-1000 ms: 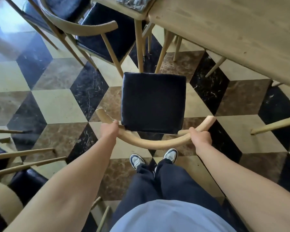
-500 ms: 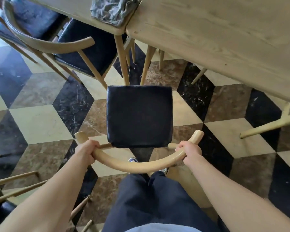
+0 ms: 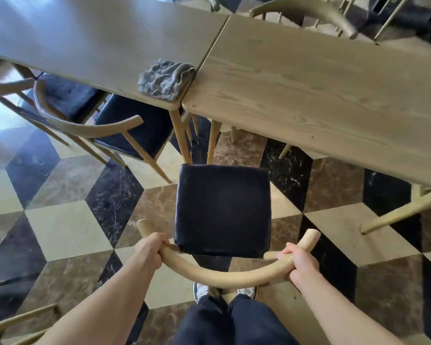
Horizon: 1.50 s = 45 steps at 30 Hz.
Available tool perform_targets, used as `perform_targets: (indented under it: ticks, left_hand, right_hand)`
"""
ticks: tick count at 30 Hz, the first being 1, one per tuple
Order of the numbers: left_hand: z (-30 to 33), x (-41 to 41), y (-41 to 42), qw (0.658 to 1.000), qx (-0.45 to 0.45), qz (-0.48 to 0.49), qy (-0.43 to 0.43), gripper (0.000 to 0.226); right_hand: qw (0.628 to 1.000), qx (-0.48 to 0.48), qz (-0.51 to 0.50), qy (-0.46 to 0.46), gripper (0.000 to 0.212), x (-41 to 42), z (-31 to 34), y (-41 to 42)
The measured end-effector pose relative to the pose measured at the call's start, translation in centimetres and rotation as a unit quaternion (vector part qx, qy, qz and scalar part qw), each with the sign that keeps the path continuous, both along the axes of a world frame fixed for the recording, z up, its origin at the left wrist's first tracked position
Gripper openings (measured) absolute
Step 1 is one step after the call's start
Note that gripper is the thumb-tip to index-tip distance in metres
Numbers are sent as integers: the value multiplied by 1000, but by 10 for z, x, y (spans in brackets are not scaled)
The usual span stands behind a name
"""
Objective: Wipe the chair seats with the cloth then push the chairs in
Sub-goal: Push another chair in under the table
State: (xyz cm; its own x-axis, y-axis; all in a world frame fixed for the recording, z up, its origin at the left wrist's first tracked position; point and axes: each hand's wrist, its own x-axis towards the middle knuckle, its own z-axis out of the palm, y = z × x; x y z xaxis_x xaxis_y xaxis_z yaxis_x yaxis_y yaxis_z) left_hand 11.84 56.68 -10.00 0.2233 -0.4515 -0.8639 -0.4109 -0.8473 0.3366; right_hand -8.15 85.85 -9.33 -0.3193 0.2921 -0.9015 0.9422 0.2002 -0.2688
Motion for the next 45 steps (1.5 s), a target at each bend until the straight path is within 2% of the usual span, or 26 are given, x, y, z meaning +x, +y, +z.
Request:
perform_targets:
  ticks: [5, 8, 12, 15, 19, 25, 29, 39, 45]
  left_hand:
    - [19, -64, 14, 998, -39, -42, 33, 36]
    - [29, -103, 17, 996, -32, -70, 40, 34]
    - [36, -147, 6, 995, -4, -80, 64, 46]
    - [34, -178, -13, 993, -9, -93, 77, 46]
    - [19, -236, -54, 986, -9, -158, 53, 51]
    - [-9, -292, -104, 979, -8, -203, 27, 56]
    - [-24, -310, -119, 978, 5, -209, 19, 54]
    - [-35, -308, -115, 980, 0, -199, 13, 54]
    - [-39, -303, -113, 984, 0, -180, 13, 56]
  right_hand:
    - [998, -24, -49, 13, 47, -32, 13, 29]
    - [997, -29, -64, 22, 44, -55, 15, 37]
    - [995, -17, -93, 44, 56, -92, 7, 28]
    - [990, -26, -125, 56, 54, -118, -1, 13]
    - [980, -31, -181, 76, 37, -157, -11, -13]
    - [968, -56, -230, 87, 39, -197, -33, -42]
    - [964, -41, -247, 92, 32, -214, -43, -56]
    - [967, -46, -239, 76, 42, -211, -56, -48]
    - [971, -58, -223, 66, 32, -209, -49, -48]
